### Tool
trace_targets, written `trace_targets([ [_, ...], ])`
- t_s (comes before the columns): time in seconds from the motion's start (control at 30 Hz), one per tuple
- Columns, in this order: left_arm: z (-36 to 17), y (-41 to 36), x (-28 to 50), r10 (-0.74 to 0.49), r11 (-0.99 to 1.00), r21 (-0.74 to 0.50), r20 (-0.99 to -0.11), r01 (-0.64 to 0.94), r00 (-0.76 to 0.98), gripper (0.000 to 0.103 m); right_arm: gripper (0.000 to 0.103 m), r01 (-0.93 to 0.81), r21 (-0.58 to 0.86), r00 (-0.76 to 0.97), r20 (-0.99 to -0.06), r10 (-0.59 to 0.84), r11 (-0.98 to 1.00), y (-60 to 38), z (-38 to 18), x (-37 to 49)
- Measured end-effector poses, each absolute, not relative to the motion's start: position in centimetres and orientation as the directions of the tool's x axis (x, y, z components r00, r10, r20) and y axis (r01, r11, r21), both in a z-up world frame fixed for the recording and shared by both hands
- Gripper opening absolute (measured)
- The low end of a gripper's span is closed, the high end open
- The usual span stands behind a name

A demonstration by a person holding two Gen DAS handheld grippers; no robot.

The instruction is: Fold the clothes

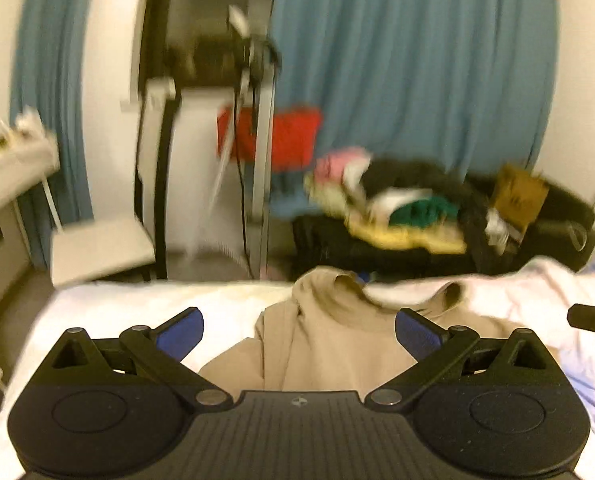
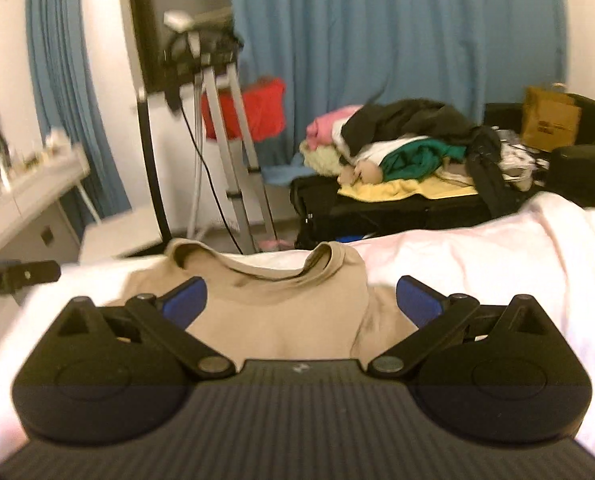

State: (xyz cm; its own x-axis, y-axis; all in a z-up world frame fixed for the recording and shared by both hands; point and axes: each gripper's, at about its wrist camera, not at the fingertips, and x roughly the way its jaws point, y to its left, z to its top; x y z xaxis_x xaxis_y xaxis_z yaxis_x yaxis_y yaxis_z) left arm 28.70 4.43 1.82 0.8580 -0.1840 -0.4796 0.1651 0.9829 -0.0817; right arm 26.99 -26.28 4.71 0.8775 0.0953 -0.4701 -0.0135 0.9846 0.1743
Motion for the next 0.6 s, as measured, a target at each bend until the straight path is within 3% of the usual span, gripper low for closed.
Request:
trace_targets([
  [0.07,2.4,4.3,23.5,-0.178,0.984,-0.083,-0.419,0.157,0.891,0.101,0.103,0.003,0.208,0.894,-0.439,0.091,0.978,-26.2,5.2,22.3],
  [0.2,1.6,3.4,16.6,-0.176,0.984,-0.094,-0.414,0.150,0.893,0.100,0.103,0.010,0.200,0.920,-0.385,0.069,0.980,-25.5,5.2,13.9],
  [0.4,0.7,5.8,13.7,-0.184,0.969,-0.238,-0.522,0.065,0.833,0.083,0.102,-0.005,0.293,0.929,-0.352,0.113,0.956,-26.0,3.5,6.4],
  [0.57,-0.5,11.1,15.8,-0.220,0.896,-0.441,-0.545,-0.054,0.809,0.076,0.089,-0.055,0.382,0.915,-0.350,0.199,0.923,-26.5,0.6,5.4],
  [0.6,-1.1,12.0,16.5,-0.218,0.881,-0.467,-0.546,-0.077,0.809,0.075,0.079,-0.064,0.389,0.913,-0.350,0.211,0.919,-26.4,-0.1,5.6],
])
